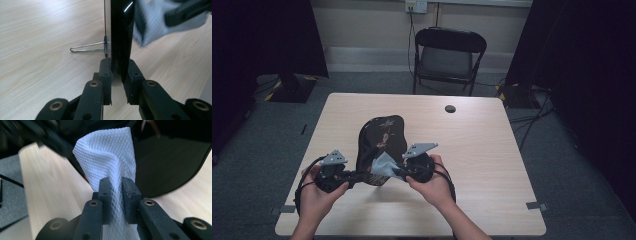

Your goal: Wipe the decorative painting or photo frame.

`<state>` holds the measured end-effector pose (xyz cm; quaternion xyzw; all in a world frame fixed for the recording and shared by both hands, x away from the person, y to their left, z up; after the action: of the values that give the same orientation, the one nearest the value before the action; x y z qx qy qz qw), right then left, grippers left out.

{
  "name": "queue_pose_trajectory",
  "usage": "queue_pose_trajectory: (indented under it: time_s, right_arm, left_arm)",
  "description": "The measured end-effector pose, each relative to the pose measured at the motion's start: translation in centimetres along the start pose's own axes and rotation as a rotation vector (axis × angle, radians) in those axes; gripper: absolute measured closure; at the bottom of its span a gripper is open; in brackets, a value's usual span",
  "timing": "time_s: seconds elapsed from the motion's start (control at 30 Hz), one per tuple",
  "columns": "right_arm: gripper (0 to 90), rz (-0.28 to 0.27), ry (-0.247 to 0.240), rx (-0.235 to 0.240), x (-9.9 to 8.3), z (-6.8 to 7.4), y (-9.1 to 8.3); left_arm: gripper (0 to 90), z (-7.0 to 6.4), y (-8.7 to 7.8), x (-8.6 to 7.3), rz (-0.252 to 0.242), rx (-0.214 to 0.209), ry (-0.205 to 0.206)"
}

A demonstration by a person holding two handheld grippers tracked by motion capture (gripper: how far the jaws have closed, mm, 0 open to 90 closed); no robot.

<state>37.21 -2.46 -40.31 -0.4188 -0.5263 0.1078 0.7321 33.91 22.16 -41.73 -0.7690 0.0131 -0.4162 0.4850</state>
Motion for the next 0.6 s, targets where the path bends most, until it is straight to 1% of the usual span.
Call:
queue_pose_trajectory:
  time_s: [0.1, 0.2, 0.3, 0.43, 0.6]
  right_arm:
    - [79.3, -0.037, -0.004, 0.008, 1.5, 0.3, -1.0]
    - [79.2, -0.067, -0.019, 0.012, 3.1, 0.7, -1.7]
    - [79.2, -0.070, -0.039, -0.007, 4.1, 1.2, -1.8]
    - [79.2, -0.066, -0.047, 0.001, 4.4, 1.5, -1.3]
    - [79.2, -0.051, -0.032, 0.007, 3.5, 1.5, -0.4]
  left_arm:
    - [78.6, 0.0, 0.0, 0.0, -0.001, 0.000, 0.000]
    - [78.6, 0.0, 0.0, 0.0, 0.000, -0.001, 0.001]
    - [78.6, 0.0, 0.0, 0.1, -0.001, -0.001, 0.002]
    - [78.6, 0.0, 0.0, 0.1, -0.001, -0.001, 0.003]
    - [78.5, 0.0, 0.0, 0.1, -0.002, -0.001, 0.004]
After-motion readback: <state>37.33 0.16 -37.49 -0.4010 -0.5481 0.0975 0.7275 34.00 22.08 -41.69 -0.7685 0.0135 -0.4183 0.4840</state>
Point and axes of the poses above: each handheld gripper's, and its own axes: y roughly forward along the jaws, x roughly out of its top, z roughly to its left, the point moved 2 cm from there along y, roughly forward along the jaws, and after that the axes turned 9 degrees about z, right-handed, at the moved point
